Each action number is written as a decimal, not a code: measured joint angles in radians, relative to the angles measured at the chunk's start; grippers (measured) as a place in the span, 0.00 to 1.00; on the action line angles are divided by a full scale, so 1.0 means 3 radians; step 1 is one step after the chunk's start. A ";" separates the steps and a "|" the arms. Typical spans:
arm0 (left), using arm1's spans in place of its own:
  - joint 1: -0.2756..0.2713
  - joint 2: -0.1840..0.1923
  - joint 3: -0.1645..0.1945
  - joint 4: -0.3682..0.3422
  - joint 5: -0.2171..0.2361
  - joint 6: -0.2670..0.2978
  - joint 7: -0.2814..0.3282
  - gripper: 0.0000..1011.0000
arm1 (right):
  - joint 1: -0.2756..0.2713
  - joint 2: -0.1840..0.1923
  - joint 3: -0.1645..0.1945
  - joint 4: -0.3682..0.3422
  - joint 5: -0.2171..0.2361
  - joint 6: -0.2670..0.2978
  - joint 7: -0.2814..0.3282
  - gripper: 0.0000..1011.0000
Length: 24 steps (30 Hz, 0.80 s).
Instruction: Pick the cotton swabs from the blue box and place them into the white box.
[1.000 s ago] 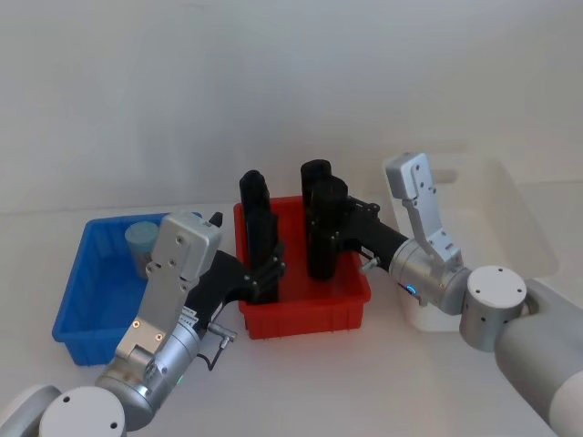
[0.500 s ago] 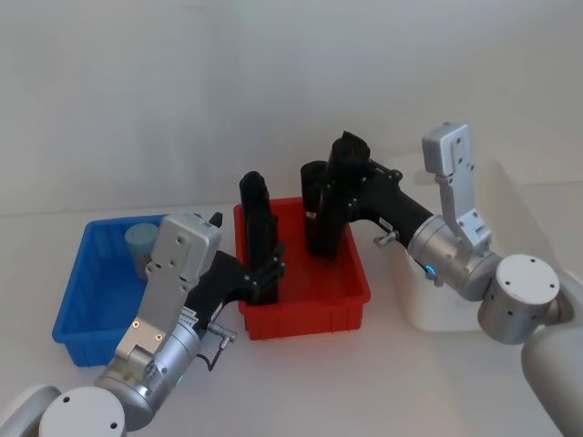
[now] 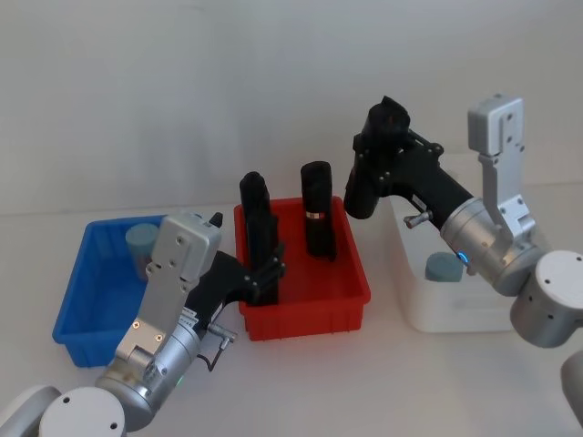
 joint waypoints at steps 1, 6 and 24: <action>0.0000 0.0000 0.0000 0.0000 0.0000 0.0000 0.0000 0.99 | -0.0051 0.0027 0.0014 -0.0115 -0.0009 0.0047 -0.0047 0.43; 0.0000 0.0000 0.0000 0.0000 0.0000 0.0000 0.0000 0.99 | -0.0180 0.0102 0.0058 -0.0396 -0.0032 0.0200 -0.0191 0.43; 0.0000 0.0000 0.0000 0.0000 0.0000 0.0000 0.0000 0.99 | -0.0589 0.0385 0.0244 -0.1105 -0.0087 0.0644 -0.0622 0.43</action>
